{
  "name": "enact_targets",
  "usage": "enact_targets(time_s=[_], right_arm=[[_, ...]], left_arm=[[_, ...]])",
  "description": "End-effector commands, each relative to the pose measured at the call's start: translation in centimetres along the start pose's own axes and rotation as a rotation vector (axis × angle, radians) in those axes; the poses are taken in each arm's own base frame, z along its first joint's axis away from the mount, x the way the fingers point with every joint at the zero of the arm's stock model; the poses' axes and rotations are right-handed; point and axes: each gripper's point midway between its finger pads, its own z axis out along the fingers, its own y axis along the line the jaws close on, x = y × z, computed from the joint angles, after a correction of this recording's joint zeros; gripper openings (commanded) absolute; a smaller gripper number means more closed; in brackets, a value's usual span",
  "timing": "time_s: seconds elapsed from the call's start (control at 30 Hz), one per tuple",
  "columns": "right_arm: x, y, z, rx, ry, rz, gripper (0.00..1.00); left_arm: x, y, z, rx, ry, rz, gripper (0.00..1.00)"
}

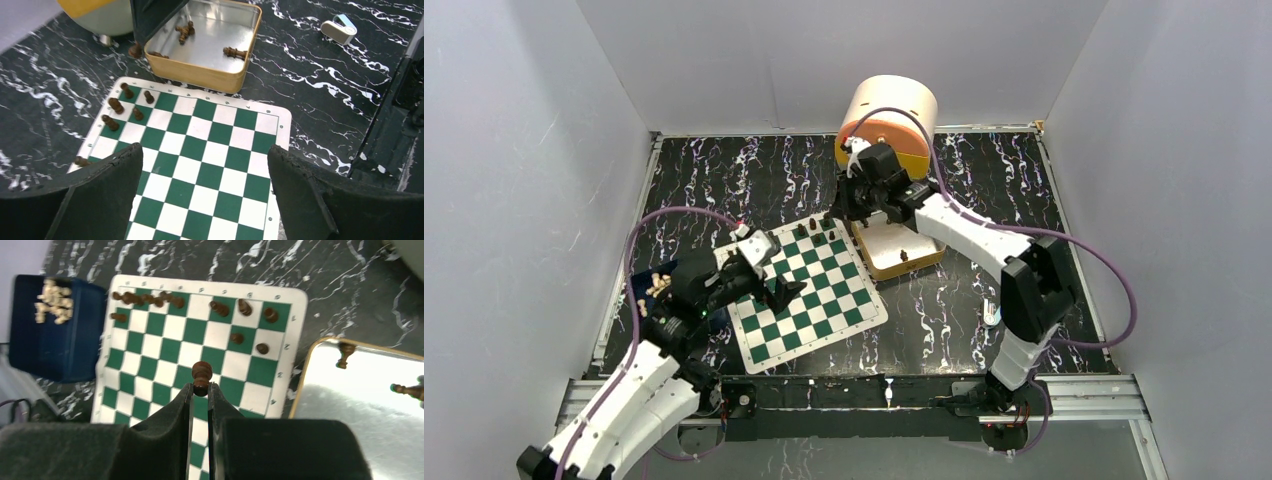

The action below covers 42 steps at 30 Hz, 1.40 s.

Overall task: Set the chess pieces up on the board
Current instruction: Place the chess piece on the chessboard.

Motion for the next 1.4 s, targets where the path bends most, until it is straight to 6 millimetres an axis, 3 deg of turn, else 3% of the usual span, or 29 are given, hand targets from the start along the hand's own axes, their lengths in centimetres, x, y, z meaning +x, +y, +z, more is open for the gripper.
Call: enact_targets(time_s=[0.0, 0.23, 0.53, 0.77, 1.37], right_arm=[[-0.5, -1.3, 0.9, 0.119, 0.066, -0.115, 0.16], [0.6, -0.2, 4.8, 0.186, 0.182, -0.218, 0.17], [3.8, 0.8, 9.7, 0.234, 0.32, -0.305, 0.17], [5.1, 0.7, 11.2, 0.247, 0.346, -0.323, 0.18], [6.4, -0.4, 13.6, 0.268, 0.347, -0.343, 0.19]], left_arm=[[-0.7, 0.4, -2.3, -0.07, -0.056, 0.089, 0.91], [-2.0, 2.6, -5.1, -0.26, -0.153, 0.161, 0.92], [-3.2, 4.1, -7.7, -0.399, -0.193, 0.196, 0.92], [-3.8, 4.6, -9.2, -0.463, -0.235, 0.201, 0.92], [-3.9, 4.6, -9.4, -0.463, -0.228, 0.209, 0.92]])
